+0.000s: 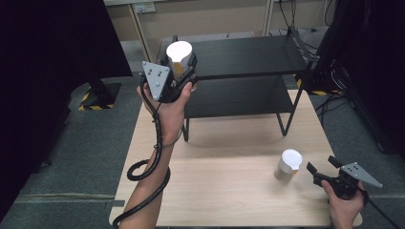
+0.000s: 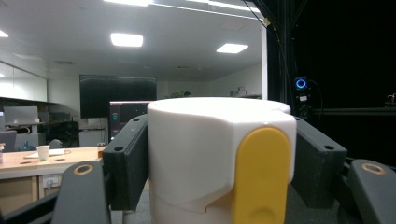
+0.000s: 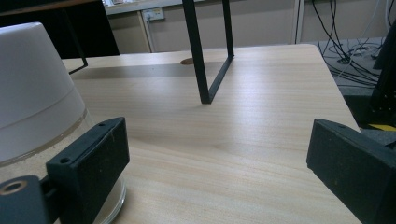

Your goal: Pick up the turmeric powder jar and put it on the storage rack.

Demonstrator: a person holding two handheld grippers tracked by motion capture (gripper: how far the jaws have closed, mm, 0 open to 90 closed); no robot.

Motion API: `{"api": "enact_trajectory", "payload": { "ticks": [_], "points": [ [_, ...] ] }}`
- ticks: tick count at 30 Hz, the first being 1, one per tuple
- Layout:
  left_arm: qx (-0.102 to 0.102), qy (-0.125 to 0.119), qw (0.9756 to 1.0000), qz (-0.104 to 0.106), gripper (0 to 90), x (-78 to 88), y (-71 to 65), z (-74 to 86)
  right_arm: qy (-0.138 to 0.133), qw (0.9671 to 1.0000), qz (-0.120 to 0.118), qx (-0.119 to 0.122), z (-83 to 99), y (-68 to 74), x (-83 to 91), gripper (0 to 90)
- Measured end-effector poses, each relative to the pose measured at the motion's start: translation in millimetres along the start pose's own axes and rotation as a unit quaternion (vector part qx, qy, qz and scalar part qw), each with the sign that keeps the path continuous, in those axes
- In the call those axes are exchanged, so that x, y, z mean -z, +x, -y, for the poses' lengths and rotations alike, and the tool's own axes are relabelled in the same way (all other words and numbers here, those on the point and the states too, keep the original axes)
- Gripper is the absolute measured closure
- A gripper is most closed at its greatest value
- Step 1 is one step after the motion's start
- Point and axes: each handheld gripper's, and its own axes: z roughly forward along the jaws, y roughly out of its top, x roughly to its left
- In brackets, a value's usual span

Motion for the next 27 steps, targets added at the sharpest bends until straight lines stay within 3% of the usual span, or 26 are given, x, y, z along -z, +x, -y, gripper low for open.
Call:
{"api": "enact_trajectory", "payload": {
  "ticks": [13, 27],
  "points": [
    [-0.008, 0.009, 0.9999, -0.007, 30.6, -24.6, 4.2, -16.5, 0.000, 1.0000, -0.001, 0.002, 0.0, -0.1, 0.0, 6.0],
    [-0.008, 0.023, 0.9995, -0.019, 30.6, -42.6, 6.2, -16.6, 0.000, 1.0000, -0.001, 0.001, 0.0, -0.3, -0.1, 6.0]
  ]
}}
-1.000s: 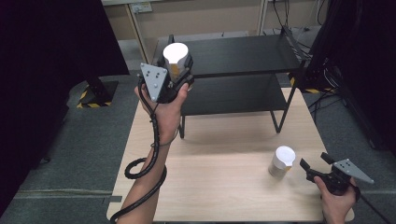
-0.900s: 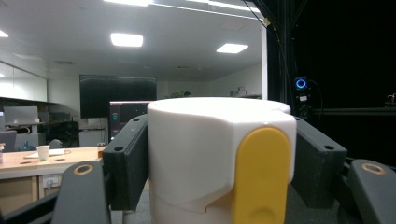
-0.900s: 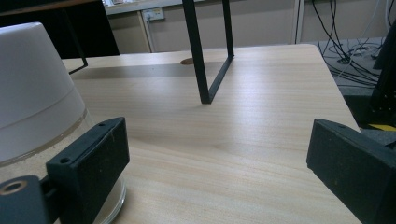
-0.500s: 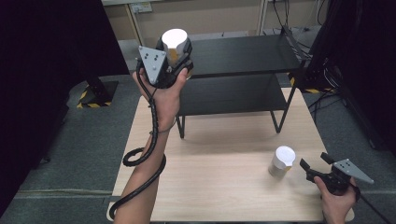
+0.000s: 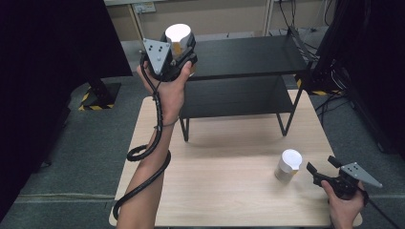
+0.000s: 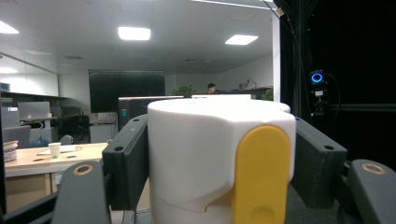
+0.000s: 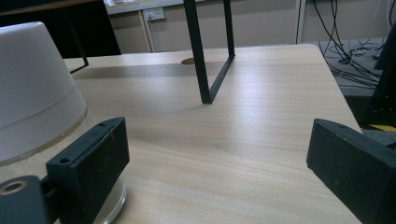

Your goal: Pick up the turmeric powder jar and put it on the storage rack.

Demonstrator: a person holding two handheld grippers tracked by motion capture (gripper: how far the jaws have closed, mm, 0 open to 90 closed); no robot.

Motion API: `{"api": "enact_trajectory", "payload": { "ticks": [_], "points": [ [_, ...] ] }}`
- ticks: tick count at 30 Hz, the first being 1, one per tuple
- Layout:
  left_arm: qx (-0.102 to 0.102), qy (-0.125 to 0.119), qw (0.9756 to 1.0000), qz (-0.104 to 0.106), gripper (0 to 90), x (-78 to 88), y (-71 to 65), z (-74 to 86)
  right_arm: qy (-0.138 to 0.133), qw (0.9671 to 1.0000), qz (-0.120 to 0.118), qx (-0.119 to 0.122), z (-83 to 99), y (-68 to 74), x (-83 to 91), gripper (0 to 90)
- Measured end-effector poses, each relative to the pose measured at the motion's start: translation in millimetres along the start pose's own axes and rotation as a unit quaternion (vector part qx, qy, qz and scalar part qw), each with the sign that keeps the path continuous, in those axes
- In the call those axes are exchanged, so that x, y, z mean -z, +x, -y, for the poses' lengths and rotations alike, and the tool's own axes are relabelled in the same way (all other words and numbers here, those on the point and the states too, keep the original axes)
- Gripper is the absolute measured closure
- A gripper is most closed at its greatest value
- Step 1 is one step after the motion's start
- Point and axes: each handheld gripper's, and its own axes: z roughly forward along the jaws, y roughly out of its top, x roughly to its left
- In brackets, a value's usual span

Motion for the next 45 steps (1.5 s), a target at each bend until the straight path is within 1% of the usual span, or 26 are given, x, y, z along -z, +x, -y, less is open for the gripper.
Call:
{"api": "enact_trajectory", "payload": {
  "ticks": [7, 16, 22, 24, 25, 27, 28, 29, 33, 34, 35, 36, 40, 44, 45],
  "points": [
    [-0.009, 0.013, 0.9998, -0.013, 30.6, -14.3, 0.9, -0.7, 0.000, 1.0000, -0.001, -0.001, -0.1, -0.5, 0.1, 6.0],
    [0.005, 0.020, 0.9996, -0.022, 30.6, -26.5, 5.5, 1.3, 0.001, 1.0000, -0.002, 0.001, -0.3, -0.4, 0.0, 6.0],
    [0.005, 0.029, 0.9992, -0.028, 30.6, -33.8, 8.7, 1.8, 0.002, 1.0000, -0.003, 0.001, -0.8, -0.6, -0.3, 6.0],
    [0.010, 0.033, 0.9990, -0.029, 30.6, -35.8, 8.7, 2.4, 0.002, 1.0000, -0.003, 0.001, -0.7, -0.7, -0.2, 6.0],
    [0.006, 0.033, 0.9990, -0.029, 30.6, -37.3, 9.2, 3.0, 0.002, 1.0000, -0.003, 0.001, -0.6, -0.8, -0.2, 6.0],
    [0.007, 0.035, 0.9989, -0.030, 30.6, -39.6, 8.9, 3.8, 0.002, 1.0000, -0.003, 0.002, -0.6, -0.8, -0.2, 6.0],
    [0.014, 0.040, 0.9987, -0.030, 30.6, -40.2, 7.5, 3.3, 0.002, 1.0000, -0.003, 0.002, -0.6, -0.8, -0.2, 6.0],
    [0.006, 0.036, 0.9989, -0.030, 30.6, -41.7, 8.2, 4.2, 0.002, 1.0000, -0.004, 0.001, -0.7, -0.9, -0.2, 6.0],
    [0.007, 0.036, 0.9989, -0.029, 30.6, -44.3, 6.7, 5.1, 0.002, 1.0000, -0.004, 0.002, -0.7, -1.1, -0.2, 6.0],
    [0.015, 0.040, 0.9987, -0.029, 30.6, -44.3, 5.1, 4.7, 0.002, 1.0000, -0.005, 0.002, -0.6, -1.2, -0.2, 6.0],
    [0.014, 0.041, 0.9987, -0.028, 30.6, -44.6, 5.0, 4.6, 0.002, 1.0000, -0.005, 0.002, -0.6, -1.3, -0.2, 6.0],
    [0.004, 0.038, 0.9989, -0.028, 30.6, -45.3, 5.9, 5.4, 0.002, 1.0000, -0.005, 0.002, -0.5, -1.4, -0.1, 6.0],
    [0.002, 0.041, 0.9988, -0.027, 30.6, -45.9, 6.2, 5.8, 0.002, 1.0000, -0.005, 0.003, -0.7, -1.2, -0.3, 6.0],
    [0.006, 0.042, 0.9987, -0.028, 30.6, -46.5, 6.1, 8.2, 0.002, 1.0000, -0.005, 0.004, -0.7, -0.9, -0.3, 6.0],
    [0.014, 0.045, 0.9985, -0.027, 30.6, -46.2, 5.1, 8.1, 0.002, 1.0000, -0.005, 0.004, -0.7, -0.9, -0.4, 6.0]
  ]
}}
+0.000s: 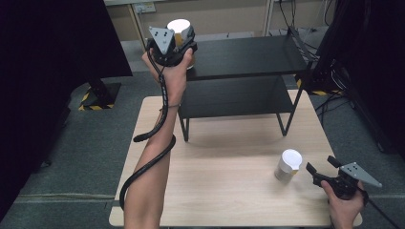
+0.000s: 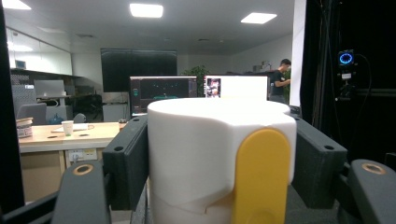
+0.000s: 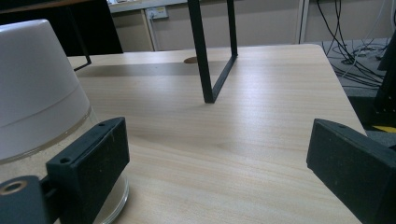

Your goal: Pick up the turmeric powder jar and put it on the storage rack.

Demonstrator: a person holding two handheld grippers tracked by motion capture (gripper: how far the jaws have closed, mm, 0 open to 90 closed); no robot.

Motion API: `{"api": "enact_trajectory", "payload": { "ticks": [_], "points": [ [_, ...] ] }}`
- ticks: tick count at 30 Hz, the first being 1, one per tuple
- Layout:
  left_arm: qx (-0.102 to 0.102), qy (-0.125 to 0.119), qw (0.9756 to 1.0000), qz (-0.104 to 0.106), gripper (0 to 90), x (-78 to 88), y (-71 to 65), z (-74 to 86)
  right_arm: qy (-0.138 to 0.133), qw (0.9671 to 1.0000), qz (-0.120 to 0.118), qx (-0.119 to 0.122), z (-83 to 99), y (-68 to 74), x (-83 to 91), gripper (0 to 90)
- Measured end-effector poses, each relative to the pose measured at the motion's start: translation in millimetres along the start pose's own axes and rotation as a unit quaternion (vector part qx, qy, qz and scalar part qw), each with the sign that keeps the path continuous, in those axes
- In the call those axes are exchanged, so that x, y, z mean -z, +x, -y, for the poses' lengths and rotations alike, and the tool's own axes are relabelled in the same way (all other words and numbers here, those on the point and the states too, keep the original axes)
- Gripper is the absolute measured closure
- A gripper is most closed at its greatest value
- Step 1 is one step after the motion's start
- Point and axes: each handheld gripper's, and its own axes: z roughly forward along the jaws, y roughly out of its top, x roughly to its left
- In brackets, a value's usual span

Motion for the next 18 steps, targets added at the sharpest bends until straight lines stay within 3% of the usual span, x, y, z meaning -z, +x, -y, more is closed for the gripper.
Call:
{"api": "enact_trajectory", "payload": {
  "ticks": [3, 5, 6, 12, 15, 16, 18],
  "points": [
    [-0.006, -0.001, 1.0000, -0.002, 30.6, -1.3, 0.5, 3.3, 0.000, 1.0000, 0.000, 0.000, 0.1, 0.1, 0.1, 6.0],
    [0.004, -0.002, 1.0000, -0.004, 30.6, -0.6, -1.6, 5.1, -0.001, 1.0000, 0.000, -0.001, 0.3, 0.0, 0.2, 6.0],
    [-0.006, -0.004, 1.0000, -0.004, 30.6, -1.2, -0.2, 4.9, -0.001, 1.0000, 0.000, -0.001, 0.4, -0.1, 0.3, 6.0],
    [-0.007, -0.008, 0.9999, -0.003, 30.4, -0.4, -0.5, 7.1, 0.000, 1.0000, 0.000, 0.001, 0.2, 0.2, 0.1, 6.0],
    [-0.004, -0.008, 1.0000, 0.001, 30.2, -0.2, 1.6, 7.0, 0.000, 1.0000, 0.000, 0.001, 0.1, 0.4, 0.1, 6.0],
    [0.007, -0.004, 1.0000, 0.004, 30.1, 0.3, 1.4, 6.3, 0.000, 1.0000, 0.000, 0.001, 0.1, 0.5, 0.1, 6.0],
    [-0.002, -0.002, 1.0000, 0.008, 27.8, -1.0, 4.5, 5.1, 0.001, 1.0000, 0.000, 0.002, -0.3, 0.5, -0.2, 6.0]
  ]
}}
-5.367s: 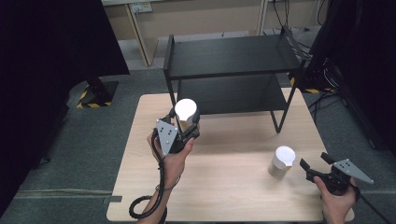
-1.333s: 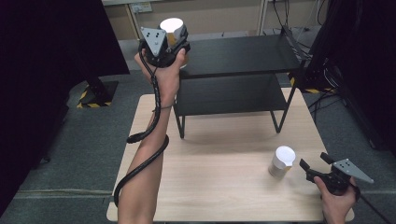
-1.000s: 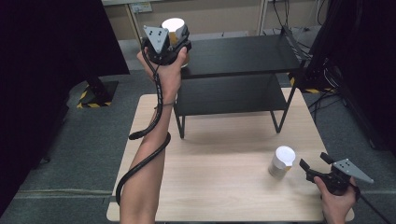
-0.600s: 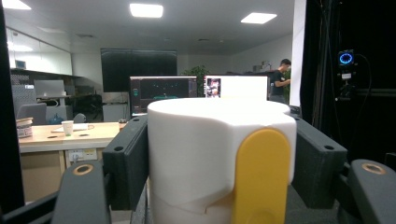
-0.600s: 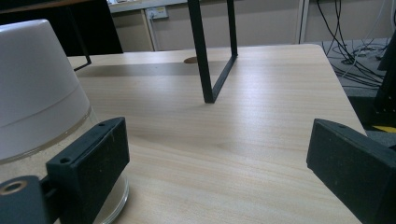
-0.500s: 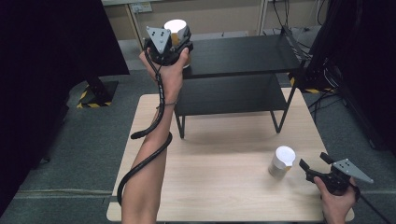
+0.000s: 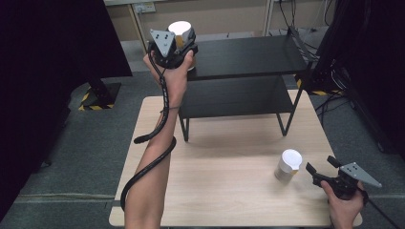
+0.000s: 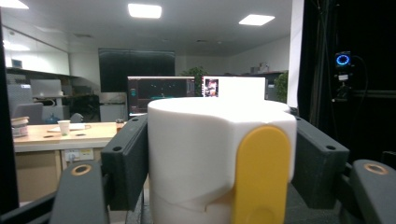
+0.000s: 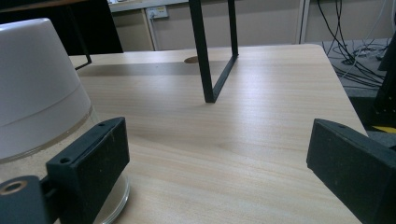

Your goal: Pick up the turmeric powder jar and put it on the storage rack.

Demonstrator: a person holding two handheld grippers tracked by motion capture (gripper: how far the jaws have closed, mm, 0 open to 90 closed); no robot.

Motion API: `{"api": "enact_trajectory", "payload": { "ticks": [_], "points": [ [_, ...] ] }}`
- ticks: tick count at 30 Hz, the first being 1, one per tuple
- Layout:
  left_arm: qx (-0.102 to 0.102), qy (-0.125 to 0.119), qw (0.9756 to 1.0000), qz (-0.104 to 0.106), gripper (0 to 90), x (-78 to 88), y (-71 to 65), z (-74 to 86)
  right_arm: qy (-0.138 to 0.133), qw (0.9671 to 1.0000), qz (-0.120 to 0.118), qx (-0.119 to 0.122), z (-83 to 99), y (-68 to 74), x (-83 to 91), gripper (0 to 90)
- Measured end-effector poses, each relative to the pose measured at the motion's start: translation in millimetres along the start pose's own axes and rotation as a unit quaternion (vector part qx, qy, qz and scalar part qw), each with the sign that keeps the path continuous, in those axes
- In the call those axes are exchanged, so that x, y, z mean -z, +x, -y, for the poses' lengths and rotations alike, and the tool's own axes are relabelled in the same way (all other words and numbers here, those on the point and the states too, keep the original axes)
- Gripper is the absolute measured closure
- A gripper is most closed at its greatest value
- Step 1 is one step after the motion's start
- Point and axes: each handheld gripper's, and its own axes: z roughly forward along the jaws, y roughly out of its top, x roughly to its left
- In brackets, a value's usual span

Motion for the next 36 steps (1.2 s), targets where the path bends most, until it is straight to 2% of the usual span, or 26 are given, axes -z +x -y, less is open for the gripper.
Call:
{"api": "enact_trajectory", "payload": {
  "ticks": [6, 9, 10, 12, 21, 28, 36],
  "points": [
    [0.000, -0.003, 1.0000, 0.002, 18.2, 2.7, -4.0, -3.5, 0.000, 1.0000, 0.000, -0.002, 0.1, -0.2, 0.0, 6.0],
    [0.002, -0.003, 1.0000, -0.003, 16.2, 4.2, -7.4, -5.6, 0.000, 1.0000, 0.000, -0.002, 0.0, -0.2, 0.0, 6.0],
    [-0.006, -0.010, 0.9999, -0.007, 16.1, 4.7, -7.4, -4.5, 0.000, 1.0000, 0.000, -0.002, 0.0, -0.3, 0.0, 6.0],
    [-0.002, -0.013, 0.9999, -0.009, 15.8, 7.2, -7.5, -4.2, 0.000, 1.0000, -0.001, -0.003, 0.1, -0.6, 0.1, 6.0],
    [-0.002, -0.027, 0.9996, 0.007, 13.8, 24.0, -6.2, -5.6, 0.000, 1.0000, 0.000, -0.001, 0.0, 0.0, -0.1, 6.0],
    [0.014, -0.040, 0.9986, 0.031, 10.3, 36.7, 0.2, 2.1, 0.000, 1.0000, 0.000, -0.002, -0.1, -0.1, -0.2, 6.0],
    [0.012, -0.041, 0.9981, 0.044, 9.5, 49.3, 2.1, 8.9, -0.001, 1.0000, 0.000, -0.002, 0.3, -0.4, 0.1, 6.0]
  ]
}}
